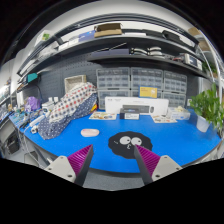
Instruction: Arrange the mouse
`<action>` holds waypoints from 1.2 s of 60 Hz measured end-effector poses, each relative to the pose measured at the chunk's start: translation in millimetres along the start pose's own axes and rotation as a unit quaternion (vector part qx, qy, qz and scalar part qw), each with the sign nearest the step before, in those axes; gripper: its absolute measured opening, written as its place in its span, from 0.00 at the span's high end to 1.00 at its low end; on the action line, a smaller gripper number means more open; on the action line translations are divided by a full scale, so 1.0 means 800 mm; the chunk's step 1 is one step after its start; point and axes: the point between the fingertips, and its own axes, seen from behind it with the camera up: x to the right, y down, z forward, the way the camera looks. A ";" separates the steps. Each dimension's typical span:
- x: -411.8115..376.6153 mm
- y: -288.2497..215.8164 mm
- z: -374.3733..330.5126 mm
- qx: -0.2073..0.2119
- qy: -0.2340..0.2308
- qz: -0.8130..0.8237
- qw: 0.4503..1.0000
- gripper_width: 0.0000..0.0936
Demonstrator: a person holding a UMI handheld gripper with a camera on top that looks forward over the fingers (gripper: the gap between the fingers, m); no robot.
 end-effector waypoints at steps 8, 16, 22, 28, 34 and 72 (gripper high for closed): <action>-0.026 0.041 0.015 -0.029 0.008 0.010 1.000 0.11; -0.074 0.081 0.050 -0.059 0.020 0.022 0.998 0.12; -0.116 0.097 0.084 -0.077 0.023 0.029 0.996 0.12; -0.156 0.097 0.121 -0.084 0.022 0.036 0.996 0.12; -0.184 0.089 0.163 -0.088 0.027 0.042 0.995 0.12; -0.197 0.041 0.394 -0.115 0.090 0.034 0.989 0.12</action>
